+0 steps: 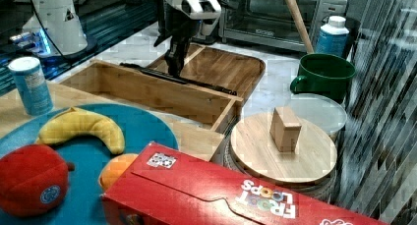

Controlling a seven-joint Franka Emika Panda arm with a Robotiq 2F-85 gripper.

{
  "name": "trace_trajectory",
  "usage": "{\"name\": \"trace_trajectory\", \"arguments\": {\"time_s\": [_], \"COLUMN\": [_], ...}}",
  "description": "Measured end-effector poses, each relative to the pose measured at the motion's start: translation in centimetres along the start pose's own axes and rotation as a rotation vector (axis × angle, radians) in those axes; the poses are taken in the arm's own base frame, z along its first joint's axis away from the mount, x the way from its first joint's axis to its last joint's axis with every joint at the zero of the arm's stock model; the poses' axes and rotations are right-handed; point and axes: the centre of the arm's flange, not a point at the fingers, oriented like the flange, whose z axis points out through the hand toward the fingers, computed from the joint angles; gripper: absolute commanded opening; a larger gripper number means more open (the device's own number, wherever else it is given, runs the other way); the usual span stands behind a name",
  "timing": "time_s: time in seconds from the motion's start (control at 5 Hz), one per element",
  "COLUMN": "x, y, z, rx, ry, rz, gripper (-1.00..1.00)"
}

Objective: Close the drawer.

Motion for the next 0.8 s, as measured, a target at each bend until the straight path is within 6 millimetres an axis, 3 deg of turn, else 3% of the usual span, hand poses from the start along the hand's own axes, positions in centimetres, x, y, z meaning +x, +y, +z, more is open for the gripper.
{"name": "trace_trajectory", "arguments": {"time_s": [0.6, 0.8], "x": [-2.5, -2.5], "y": [13.2, 13.8], "z": [-0.2, -0.4], "rx": [-0.077, -0.053], "ry": [0.153, 0.152], "rz": [-0.008, -0.051], "gripper": [-1.00, -1.00]}}
